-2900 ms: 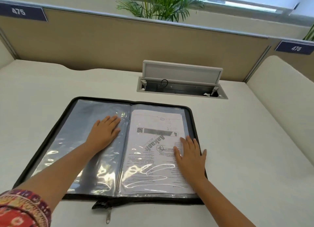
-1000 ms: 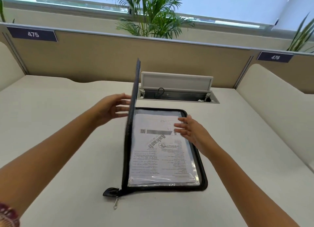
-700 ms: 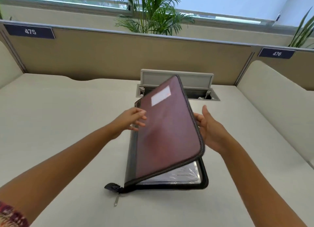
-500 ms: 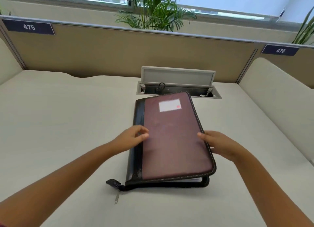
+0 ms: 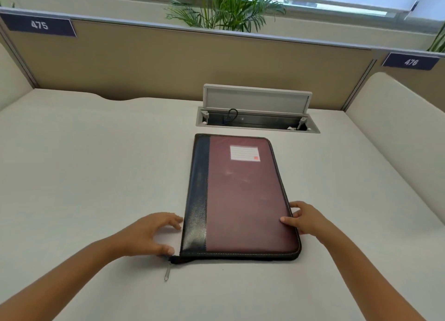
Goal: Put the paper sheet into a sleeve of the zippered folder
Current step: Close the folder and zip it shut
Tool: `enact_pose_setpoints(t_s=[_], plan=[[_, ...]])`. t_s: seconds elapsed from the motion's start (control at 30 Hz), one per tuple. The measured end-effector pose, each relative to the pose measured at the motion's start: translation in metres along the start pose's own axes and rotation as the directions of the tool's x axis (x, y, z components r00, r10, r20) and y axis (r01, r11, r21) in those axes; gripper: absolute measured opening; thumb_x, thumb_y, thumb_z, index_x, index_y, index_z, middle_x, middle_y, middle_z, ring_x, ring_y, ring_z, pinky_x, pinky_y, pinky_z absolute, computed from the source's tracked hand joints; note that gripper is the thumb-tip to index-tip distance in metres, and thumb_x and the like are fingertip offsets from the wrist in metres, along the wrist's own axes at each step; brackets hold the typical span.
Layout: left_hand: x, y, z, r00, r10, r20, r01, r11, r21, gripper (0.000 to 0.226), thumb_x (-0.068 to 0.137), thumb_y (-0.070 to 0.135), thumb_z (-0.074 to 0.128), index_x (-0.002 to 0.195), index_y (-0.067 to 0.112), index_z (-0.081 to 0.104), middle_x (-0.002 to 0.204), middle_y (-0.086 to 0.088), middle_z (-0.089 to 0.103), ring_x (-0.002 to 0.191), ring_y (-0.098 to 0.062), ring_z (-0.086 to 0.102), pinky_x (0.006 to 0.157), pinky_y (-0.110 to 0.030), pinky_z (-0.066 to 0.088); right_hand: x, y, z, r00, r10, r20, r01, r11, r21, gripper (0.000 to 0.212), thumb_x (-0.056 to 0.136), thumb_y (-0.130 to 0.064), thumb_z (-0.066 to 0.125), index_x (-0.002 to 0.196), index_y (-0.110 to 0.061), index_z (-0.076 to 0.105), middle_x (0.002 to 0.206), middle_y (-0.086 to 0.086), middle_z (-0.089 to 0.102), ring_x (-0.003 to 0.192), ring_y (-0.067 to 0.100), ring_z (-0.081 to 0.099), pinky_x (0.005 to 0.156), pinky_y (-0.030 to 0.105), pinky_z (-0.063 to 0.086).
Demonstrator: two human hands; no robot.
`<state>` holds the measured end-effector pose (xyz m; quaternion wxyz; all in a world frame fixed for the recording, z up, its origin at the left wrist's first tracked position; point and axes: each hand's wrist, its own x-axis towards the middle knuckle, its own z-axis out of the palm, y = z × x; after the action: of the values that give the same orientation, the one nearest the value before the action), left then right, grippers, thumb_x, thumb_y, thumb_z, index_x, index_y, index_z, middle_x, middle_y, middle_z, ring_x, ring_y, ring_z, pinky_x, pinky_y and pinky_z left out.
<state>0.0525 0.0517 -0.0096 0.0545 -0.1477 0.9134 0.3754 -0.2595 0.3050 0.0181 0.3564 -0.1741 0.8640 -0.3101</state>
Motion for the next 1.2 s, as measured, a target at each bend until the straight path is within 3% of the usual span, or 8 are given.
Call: enact_pose_setpoints(t_s=[0.13, 0.33, 0.5, 0.57, 0.67, 0.8, 0.93, 1.2], plan=[[-0.004, -0.006, 0.011, 0.998, 0.058, -0.009, -0.058, 0.998, 0.003, 0.073, 0.067, 0.060, 0.068, 0.132, 0.042, 0.040, 0.141, 0.040, 0.025, 0.136, 0.011, 0.013, 0.110, -0.018, 0.020, 0.011, -0.005, 0.005, 0.999, -0.012, -0.047, 0.011, 1.000, -0.017, 0.064, 0.076, -0.019, 0.076, 0.131, -0.012, 0.046, 0.100, 0.010, 0.063, 0.099, 0.027, 0.062, 0.083, 0.039, 0.053], [0.008, -0.009, 0.006, 0.995, 0.014, -0.103, -0.007, 0.998, 0.066, 0.059, 0.067, 0.080, 0.043, 0.121, 0.071, 0.021, 0.139, 0.042, 0.022, 0.135, 0.014, 0.005, 0.113, -0.027, 0.022, 0.025, -0.028, 0.016, 0.979, -0.103, -0.178, 0.093, 0.994, -0.064, 0.059, 0.080, -0.025, 0.071, 0.131, -0.008, 0.046, 0.116, 0.012, 0.063, 0.106, 0.027, 0.059, 0.089, 0.031, 0.045], [0.017, -0.007, -0.004, 0.967, -0.149, -0.206, 0.143, 0.989, -0.044, 0.069, 0.059, 0.083, 0.038, 0.123, 0.064, 0.020, 0.148, 0.010, 0.028, 0.140, -0.009, 0.020, 0.108, -0.027, 0.019, 0.016, -0.046, 0.036, 0.867, -0.346, -0.358, 0.116, 0.840, -0.530, 0.049, 0.087, -0.037, 0.058, 0.130, -0.018, 0.045, 0.123, 0.012, 0.050, 0.115, 0.031, 0.045, 0.092, 0.040, 0.038], [0.015, -0.011, -0.002, 0.968, -0.118, -0.222, 0.109, 0.993, -0.053, 0.061, 0.056, 0.090, 0.033, 0.114, 0.072, 0.028, 0.145, 0.021, 0.031, 0.137, 0.001, 0.021, 0.108, -0.025, 0.021, 0.000, -0.051, 0.053, 0.783, -0.471, -0.406, 0.161, 0.784, -0.599, 0.036, 0.088, -0.036, 0.054, 0.121, -0.020, 0.051, 0.115, 0.008, 0.053, 0.109, 0.029, 0.048, 0.088, 0.041, 0.037], [0.008, -0.019, 0.012, 0.950, -0.012, -0.313, 0.007, 1.000, -0.015, 0.049, 0.066, 0.087, 0.027, 0.112, 0.072, 0.032, 0.128, 0.054, 0.025, 0.127, 0.025, 0.013, 0.111, -0.028, 0.024, -0.026, -0.051, 0.093, 0.686, -0.656, -0.315, 0.429, 0.714, -0.553, 0.019, 0.087, -0.037, 0.050, 0.094, -0.022, 0.058, 0.088, 0.000, 0.060, 0.087, 0.024, 0.054, 0.076, 0.039, 0.042], [0.000, -0.023, 0.027, 0.891, -0.007, -0.454, -0.022, 0.998, -0.058, 0.046, 0.073, 0.079, 0.032, 0.111, 0.056, 0.046, 0.125, 0.054, 0.031, 0.127, 0.023, 0.020, 0.110, -0.031, 0.023, -0.062, -0.038, 0.154, 0.556, -0.825, -0.103, 0.686, 0.525, -0.504, 0.016, 0.084, -0.043, 0.050, 0.076, -0.028, 0.051, 0.066, -0.010, 0.054, 0.063, 0.008, 0.049, 0.055, 0.019, 0.036], [-0.007, -0.022, 0.026, 0.873, -0.089, -0.480, -0.035, 0.969, -0.243, 0.053, 0.070, 0.082, 0.035, 0.096, 0.044, 0.061, 0.114, 0.043, 0.053, 0.122, 0.023, 0.030, 0.112, -0.034, 0.022, -0.073, -0.025, 0.188, 0.547, -0.837, -0.030, 0.705, 0.479, -0.523, 0.031, 0.087, -0.062, 0.038, 0.080, -0.034, 0.050, 0.068, -0.017, 0.056, 0.058, -0.002, 0.053, 0.048, 0.013, 0.027], [-0.011, -0.027, 0.030, 0.900, 0.071, -0.431, -0.061, 0.997, 0.036, 0.043, 0.067, 0.081, 0.046, 0.102, 0.056, 0.052, 0.131, 0.042, 0.036, 0.133, 0.012, 0.020, 0.110, -0.030, 0.018, -0.070, -0.035, 0.205, 0.553, -0.830, -0.073, 0.640, 0.479, -0.601, 0.048, 0.081, -0.076, 0.023, 0.078, -0.036, 0.048, 0.069, -0.021, 0.057, 0.053, -0.005, 0.054, 0.042, 0.012, 0.028]])
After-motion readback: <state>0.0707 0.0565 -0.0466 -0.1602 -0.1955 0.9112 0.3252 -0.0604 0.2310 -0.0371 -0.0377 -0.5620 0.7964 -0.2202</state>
